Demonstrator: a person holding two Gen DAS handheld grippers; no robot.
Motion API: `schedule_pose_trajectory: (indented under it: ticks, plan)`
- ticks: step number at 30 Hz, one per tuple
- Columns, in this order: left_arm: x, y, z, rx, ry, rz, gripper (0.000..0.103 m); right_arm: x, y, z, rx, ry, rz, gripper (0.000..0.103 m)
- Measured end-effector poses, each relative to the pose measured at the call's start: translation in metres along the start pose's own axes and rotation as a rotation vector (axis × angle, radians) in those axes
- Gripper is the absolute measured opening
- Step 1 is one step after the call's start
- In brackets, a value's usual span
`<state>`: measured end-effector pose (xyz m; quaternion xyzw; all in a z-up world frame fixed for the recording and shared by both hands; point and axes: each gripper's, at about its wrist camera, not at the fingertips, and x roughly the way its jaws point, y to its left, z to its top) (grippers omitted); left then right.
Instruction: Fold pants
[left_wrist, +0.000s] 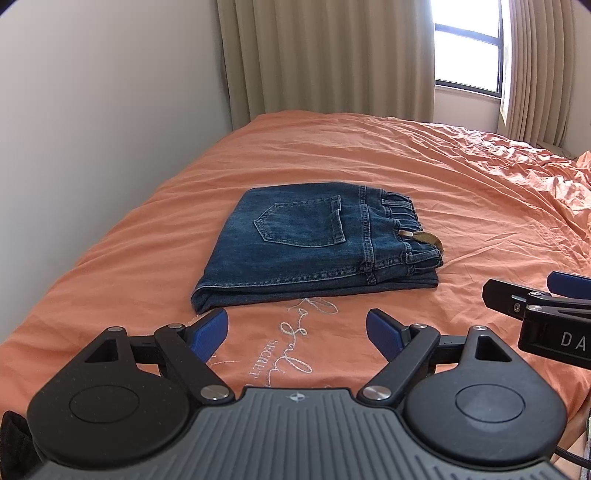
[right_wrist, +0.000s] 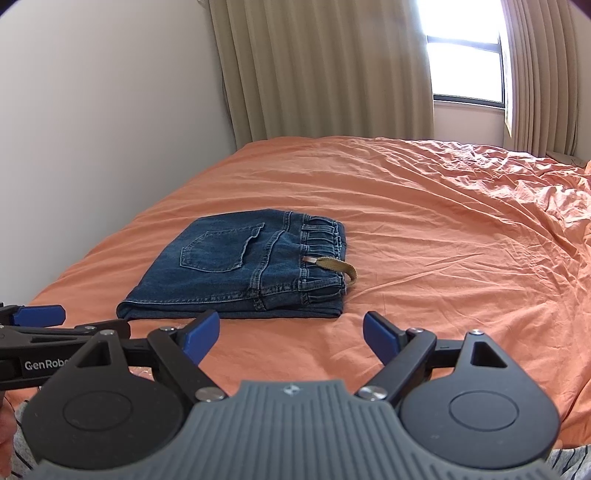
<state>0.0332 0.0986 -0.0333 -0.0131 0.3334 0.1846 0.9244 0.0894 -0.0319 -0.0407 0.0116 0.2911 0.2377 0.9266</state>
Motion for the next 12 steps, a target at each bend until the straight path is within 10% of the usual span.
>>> schedule_pose_trajectory:
  ticks: [12]
  plan:
    - [-0.0086,-0.0027,0.0028,0.012,-0.042,-0.005,0.099,-0.0021,-0.0019,0.0006,0.005,-0.001,0.002,0.081]
